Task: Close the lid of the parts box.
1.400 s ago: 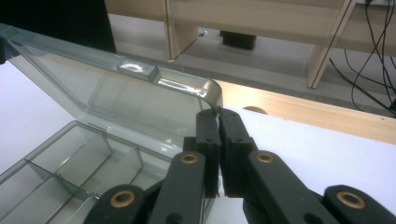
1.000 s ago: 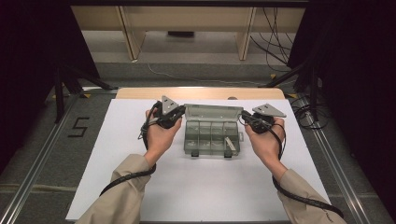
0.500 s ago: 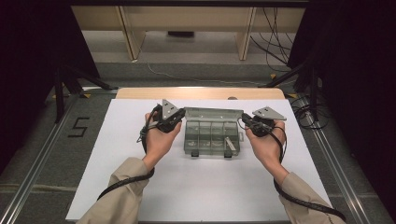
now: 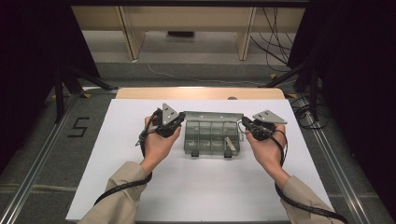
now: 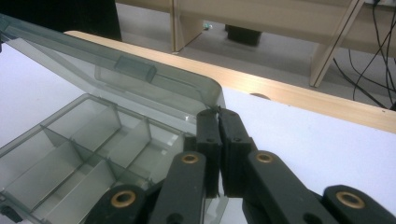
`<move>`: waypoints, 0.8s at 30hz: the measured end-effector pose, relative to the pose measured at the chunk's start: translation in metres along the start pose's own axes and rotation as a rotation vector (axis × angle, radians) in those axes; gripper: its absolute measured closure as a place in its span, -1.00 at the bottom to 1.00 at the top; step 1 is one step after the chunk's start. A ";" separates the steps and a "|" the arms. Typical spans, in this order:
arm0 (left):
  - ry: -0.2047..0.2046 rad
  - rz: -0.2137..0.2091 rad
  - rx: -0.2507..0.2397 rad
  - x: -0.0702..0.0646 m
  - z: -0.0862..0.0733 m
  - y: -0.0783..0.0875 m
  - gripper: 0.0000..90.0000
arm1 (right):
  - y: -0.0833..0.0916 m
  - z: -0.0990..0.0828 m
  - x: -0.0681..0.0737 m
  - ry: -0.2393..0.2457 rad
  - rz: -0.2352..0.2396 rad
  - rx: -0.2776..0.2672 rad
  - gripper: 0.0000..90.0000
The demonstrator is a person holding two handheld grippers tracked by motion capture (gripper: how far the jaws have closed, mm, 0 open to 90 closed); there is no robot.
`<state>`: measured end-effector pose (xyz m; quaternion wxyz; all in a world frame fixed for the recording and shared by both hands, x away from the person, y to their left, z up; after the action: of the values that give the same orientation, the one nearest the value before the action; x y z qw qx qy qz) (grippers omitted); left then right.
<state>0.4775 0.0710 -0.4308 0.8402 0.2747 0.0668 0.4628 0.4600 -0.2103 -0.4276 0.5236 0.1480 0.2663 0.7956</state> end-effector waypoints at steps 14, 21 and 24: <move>-0.015 -0.002 0.016 -0.005 -0.009 0.004 0.88 | 0.003 -0.009 0.003 0.000 0.008 0.002 0.97; -0.033 -0.003 0.024 -0.007 -0.013 0.005 0.88 | 0.004 -0.013 0.004 0.006 0.010 0.010 0.97; -0.040 -0.003 0.030 -0.007 -0.014 0.006 0.88 | 0.004 -0.014 0.004 -0.001 0.020 0.010 0.97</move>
<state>0.4637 0.0733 -0.4408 0.8377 0.2965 0.0574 0.4551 0.4479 -0.2113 -0.4370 0.5149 0.1539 0.2685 0.7994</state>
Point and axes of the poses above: each handheld gripper's, and its own axes: y roughly backward along the jaws, z roughly out of its top, x roughly to its left, the point moved 4 cm from there along -y, roughly forward along the jaws, and after that the axes turned 10 degrees about x, right-handed, at the moved point
